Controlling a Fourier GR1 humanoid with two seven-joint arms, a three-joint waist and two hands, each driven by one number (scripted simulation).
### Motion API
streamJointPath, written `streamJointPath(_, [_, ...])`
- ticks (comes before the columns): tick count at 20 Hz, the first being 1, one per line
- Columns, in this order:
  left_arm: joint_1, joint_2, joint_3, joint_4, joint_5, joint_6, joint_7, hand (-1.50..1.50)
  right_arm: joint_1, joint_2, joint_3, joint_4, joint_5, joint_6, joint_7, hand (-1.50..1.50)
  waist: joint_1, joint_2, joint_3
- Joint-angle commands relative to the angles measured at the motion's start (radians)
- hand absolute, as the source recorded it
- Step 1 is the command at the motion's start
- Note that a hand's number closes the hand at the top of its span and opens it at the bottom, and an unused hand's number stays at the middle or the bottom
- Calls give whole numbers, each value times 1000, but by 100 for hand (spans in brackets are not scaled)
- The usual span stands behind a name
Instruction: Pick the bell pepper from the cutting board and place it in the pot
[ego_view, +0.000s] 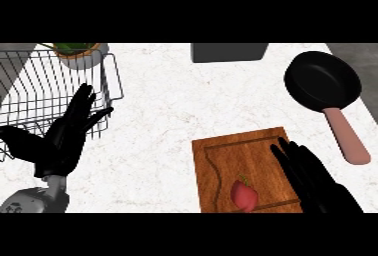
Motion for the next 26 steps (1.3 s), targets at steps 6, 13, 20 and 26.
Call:
streamJointPath(6, [-22, -27, -24, 28, -12, 2, 41, 0, -83, 138, 94, -232, 4, 413, 581, -150, 55, 22, -1])
streamJointPath(13, [-13, -48, -47, 18, -44, 12, 44, 0, -138, 323, 134, -114, 23, 482, 713, -150, 62, 21, 1])
streamJointPath(20, [-33, -47, -23, 57, -45, -9, 24, 0, -114, 341, 100, 17, 38, 531, 660, -150, 59, 26, 2])
streamJointPath(26, [-33, -31, -9, -6, -37, -14, 89, 0, -54, 413, 131, 13, 146, 527, 650, -150, 58, 22, 4])
